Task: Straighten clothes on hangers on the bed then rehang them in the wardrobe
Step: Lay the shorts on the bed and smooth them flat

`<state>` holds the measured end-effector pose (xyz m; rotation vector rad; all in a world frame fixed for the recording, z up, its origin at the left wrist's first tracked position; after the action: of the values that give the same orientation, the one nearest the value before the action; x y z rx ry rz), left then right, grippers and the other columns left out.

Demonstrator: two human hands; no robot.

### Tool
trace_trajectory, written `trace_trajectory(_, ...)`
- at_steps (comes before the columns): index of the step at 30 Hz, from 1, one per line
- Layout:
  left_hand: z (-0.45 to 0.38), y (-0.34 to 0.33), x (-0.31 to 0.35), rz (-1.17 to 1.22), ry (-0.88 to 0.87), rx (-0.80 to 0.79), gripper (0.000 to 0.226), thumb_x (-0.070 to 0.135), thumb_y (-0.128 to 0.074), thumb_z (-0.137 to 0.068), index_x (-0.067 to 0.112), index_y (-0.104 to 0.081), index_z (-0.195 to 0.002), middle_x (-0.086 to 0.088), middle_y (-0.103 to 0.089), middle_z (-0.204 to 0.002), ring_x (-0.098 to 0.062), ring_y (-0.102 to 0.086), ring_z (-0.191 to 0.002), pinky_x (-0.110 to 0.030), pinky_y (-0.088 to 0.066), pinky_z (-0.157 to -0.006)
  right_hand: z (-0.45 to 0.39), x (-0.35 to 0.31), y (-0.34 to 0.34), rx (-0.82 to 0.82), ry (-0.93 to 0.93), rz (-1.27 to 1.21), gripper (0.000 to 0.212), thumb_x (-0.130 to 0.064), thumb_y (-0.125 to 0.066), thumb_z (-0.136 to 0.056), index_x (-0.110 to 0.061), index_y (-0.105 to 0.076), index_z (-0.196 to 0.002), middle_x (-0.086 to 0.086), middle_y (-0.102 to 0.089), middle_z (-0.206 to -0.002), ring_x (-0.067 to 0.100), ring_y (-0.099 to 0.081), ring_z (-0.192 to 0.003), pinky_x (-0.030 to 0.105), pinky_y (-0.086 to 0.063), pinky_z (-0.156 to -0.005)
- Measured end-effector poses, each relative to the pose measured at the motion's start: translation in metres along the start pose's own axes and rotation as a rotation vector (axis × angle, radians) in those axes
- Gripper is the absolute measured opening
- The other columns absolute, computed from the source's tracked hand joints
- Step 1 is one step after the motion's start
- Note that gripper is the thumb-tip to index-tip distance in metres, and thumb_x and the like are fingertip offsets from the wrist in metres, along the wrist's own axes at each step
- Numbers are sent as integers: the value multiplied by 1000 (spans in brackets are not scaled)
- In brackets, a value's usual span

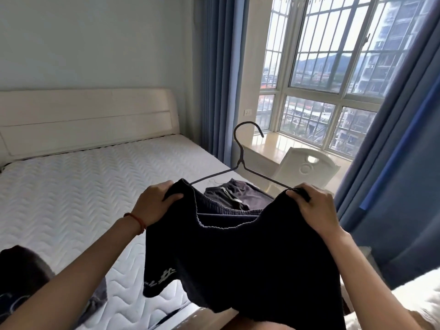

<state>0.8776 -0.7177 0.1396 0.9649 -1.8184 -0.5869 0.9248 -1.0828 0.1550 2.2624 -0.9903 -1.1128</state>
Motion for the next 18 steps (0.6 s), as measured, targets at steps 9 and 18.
trace_trajectory(9, -25, -32, -79, 91, 281, 133, 63, 64, -42, -61, 5, -58, -76, -12, -58, -61, -21, -51, -61, -40, -43, -66, -53, 46, -98, -211, -59, 2, 23, -36, -64, -83, -14, -66, -89, 5, -70, -90, 26, -63, -87, 33, -44, -75)
trace_trajectory(18, -103, -85, -169, 116, 517, 133, 19, 23, -69, -80, 12, -58, -69, -15, -62, -67, -24, -56, -67, -36, -43, -69, -157, 72, -214, -341, -77, -22, 25, -33, -68, -81, -9, -64, -88, 1, -63, -81, 24, -59, -82, 31, -42, -73)
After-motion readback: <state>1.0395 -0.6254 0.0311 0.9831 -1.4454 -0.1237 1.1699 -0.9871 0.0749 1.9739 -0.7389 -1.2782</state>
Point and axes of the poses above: each hand's wrist, its own z-axis away from the middle knuckle, its own y-axis out of the back of the hand, x = y × z, the point moved 2 cm from there along -z, towards the middle knuckle
